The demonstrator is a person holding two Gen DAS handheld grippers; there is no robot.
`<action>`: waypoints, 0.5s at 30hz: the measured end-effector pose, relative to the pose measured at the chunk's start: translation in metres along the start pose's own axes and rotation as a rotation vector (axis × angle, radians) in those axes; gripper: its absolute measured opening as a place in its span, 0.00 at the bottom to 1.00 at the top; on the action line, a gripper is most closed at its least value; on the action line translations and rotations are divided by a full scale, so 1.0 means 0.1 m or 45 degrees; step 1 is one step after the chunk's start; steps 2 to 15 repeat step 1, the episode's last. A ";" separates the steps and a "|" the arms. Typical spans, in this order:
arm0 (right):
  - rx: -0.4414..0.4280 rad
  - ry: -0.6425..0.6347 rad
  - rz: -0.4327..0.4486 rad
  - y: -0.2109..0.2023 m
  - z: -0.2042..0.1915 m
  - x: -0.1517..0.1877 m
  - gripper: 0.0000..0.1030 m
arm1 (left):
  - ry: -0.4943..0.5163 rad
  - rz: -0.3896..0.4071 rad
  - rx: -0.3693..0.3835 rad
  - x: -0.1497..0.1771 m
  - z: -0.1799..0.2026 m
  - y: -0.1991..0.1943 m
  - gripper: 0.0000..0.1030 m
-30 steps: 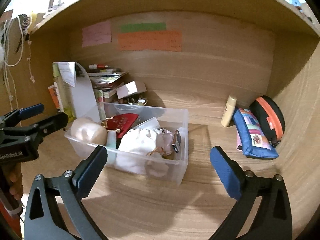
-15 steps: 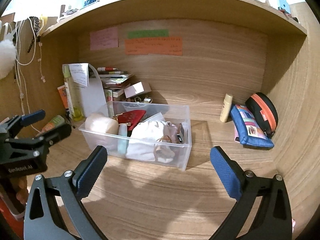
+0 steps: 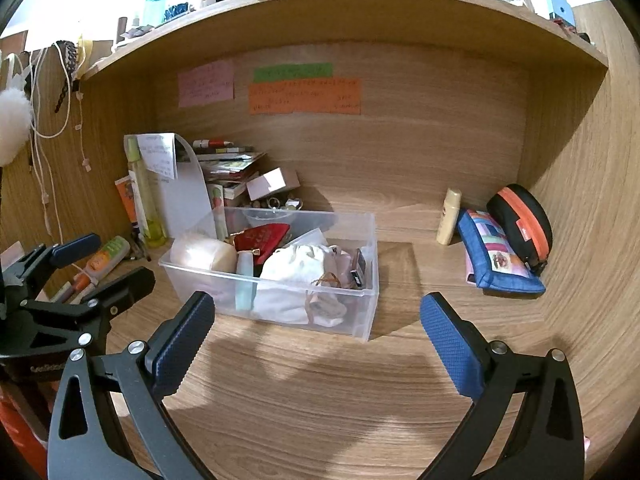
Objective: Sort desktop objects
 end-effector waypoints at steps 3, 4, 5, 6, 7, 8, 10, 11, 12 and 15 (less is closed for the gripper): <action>0.001 0.001 -0.003 0.01 -0.01 0.00 0.99 | 0.010 0.001 -0.007 0.00 0.02 0.00 0.98; 0.001 0.001 -0.003 0.01 -0.01 0.00 0.99 | 0.010 0.001 -0.007 0.00 0.02 0.00 0.98; 0.001 0.001 -0.003 0.01 -0.01 0.00 0.99 | 0.010 0.001 -0.007 0.00 0.02 0.00 0.98; 0.001 0.001 -0.003 0.01 -0.01 0.00 0.99 | 0.010 0.001 -0.007 0.00 0.02 0.00 0.98; 0.001 0.001 -0.003 0.01 -0.01 0.00 0.99 | 0.010 0.001 -0.007 0.00 0.02 0.00 0.98; 0.001 0.001 -0.003 0.01 -0.01 0.00 0.99 | 0.010 0.001 -0.007 0.00 0.02 0.00 0.98; 0.001 0.001 -0.003 0.01 -0.01 0.00 0.99 | 0.010 0.001 -0.007 0.00 0.02 0.00 0.98; 0.001 0.001 -0.003 0.01 -0.01 0.00 0.99 | 0.010 0.001 -0.007 0.00 0.02 0.00 0.98; 0.001 0.001 -0.003 0.01 -0.01 0.00 0.99 | 0.010 0.001 -0.007 0.00 0.02 0.00 0.98; 0.001 0.001 -0.003 0.01 -0.01 0.00 0.99 | 0.010 0.001 -0.007 0.00 0.02 0.00 0.98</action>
Point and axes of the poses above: each gripper's, at about its wrist camera, not at the fingertips, and y roughly the way its jaws point, z to its right, x to its underside, the point moved 3 cm from there along y, roughly the way its jaws point, and after that the axes turned 8 degrees about -y, right-handed, at the moved point
